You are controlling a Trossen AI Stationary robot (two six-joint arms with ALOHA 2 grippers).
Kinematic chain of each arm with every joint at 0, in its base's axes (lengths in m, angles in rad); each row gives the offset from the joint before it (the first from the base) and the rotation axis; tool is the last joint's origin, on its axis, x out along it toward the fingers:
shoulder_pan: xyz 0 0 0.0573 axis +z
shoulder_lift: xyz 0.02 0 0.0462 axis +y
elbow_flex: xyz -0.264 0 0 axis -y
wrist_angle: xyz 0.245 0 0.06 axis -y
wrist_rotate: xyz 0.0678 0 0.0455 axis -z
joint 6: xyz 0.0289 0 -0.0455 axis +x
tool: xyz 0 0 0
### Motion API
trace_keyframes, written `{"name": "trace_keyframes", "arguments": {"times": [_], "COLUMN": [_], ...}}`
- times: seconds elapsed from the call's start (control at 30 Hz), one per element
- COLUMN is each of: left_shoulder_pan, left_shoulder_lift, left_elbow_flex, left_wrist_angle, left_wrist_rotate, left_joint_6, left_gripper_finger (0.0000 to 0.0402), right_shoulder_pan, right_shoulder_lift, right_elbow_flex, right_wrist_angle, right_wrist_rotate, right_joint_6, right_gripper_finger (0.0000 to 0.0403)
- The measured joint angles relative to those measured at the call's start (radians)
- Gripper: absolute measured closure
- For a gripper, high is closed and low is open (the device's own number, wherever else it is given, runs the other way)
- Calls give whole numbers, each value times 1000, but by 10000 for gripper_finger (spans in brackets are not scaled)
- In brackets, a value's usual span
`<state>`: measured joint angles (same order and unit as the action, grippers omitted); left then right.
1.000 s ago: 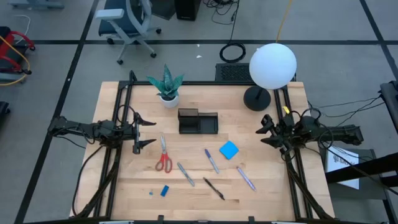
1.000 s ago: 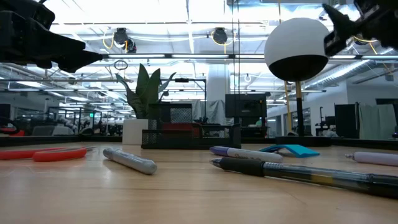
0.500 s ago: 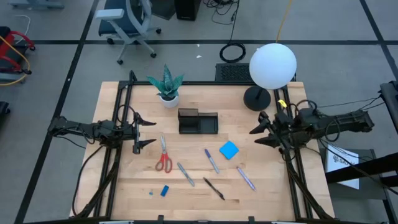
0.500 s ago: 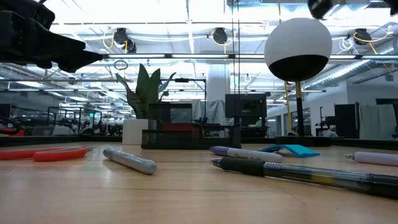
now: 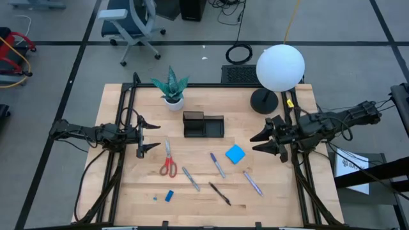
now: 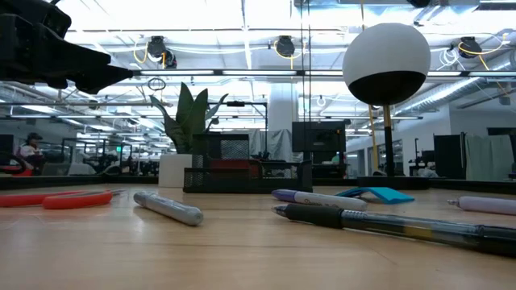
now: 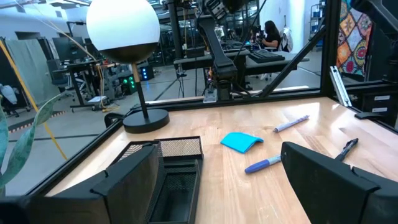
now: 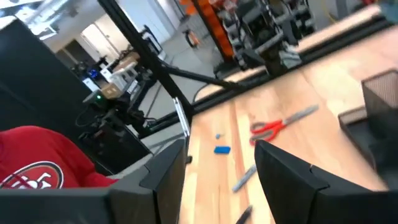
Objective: Pick and place office supplies into organizer
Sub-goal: Put the purple pen into the black desk organizer
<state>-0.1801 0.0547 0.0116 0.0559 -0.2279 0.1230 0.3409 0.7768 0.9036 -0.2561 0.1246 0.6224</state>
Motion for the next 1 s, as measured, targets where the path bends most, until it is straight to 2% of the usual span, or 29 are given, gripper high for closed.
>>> {"name": "trace_keyframes", "arguments": {"times": [0.33,0.57,0.73,1.0], "left_shoulder_pan": [0,0,0,0], "left_shoulder_lift": [0,0,0,0], "left_elbow_flex": [0,0,0,0], "left_wrist_angle": [0,0,0,0], "left_wrist_rotate": [0,0,0,0], "left_joint_6": [0,0,0,0], "left_gripper_finger": [55,55,55,55], "right_shoulder_pan": [109,154,172,209], "right_shoulder_lift": [104,230,314,414], "right_elbow_flex": [156,294,367,412], "right_wrist_angle": [-182,-346,-493,-668], "right_wrist_rotate": [82,111,111,77], "right_joint_6": [187,278,386,566], "right_gripper_finger": [216,216,216,216]}}
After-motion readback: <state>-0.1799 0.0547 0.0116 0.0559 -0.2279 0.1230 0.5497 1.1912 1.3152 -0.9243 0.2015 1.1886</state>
